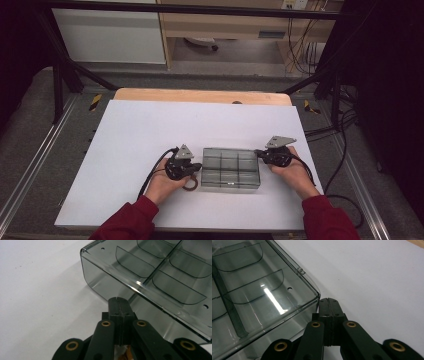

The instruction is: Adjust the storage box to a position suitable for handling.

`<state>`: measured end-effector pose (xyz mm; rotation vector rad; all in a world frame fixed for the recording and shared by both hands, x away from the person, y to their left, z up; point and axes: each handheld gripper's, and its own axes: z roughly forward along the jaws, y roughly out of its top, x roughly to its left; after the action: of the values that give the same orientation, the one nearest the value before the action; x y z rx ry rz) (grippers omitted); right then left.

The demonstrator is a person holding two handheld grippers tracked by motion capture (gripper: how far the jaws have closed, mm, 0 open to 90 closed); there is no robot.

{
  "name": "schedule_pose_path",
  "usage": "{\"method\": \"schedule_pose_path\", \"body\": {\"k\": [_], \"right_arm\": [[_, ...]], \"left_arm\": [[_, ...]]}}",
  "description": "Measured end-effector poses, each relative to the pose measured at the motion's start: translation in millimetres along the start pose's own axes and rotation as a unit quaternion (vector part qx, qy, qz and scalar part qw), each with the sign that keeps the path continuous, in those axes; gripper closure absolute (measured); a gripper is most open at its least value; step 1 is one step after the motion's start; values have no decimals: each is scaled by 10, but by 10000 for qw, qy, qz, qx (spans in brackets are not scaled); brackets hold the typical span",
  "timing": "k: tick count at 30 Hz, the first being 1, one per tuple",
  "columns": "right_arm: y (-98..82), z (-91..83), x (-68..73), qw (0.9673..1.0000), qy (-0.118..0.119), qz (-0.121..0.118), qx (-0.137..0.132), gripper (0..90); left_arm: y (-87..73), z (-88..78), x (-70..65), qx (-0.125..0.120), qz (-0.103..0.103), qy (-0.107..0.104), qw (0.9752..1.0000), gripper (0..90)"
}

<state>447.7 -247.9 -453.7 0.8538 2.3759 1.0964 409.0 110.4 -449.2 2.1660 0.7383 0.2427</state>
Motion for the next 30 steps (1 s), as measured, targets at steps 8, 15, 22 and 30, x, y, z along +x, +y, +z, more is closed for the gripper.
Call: {"method": "schedule_pose_path", "body": {"k": [8,15,22,30], "right_arm": [[-29,-68,101,10000,46,-17,47,900],[-41,-93,169,9999,83,-50,62,900],[-56,-123,222,9999,89,-46,80,900],[-62,-128,256,9999,148,-37,62,900]], "left_arm": [[-43,-56,-88,24,84,0,10000,899],[-90,-119,-136,37,85,-20,10000,899],[-116,-145,-175,28,124,-29,9999,899],[-165,-182,-192,-71,63,-44,9999,899]]}}
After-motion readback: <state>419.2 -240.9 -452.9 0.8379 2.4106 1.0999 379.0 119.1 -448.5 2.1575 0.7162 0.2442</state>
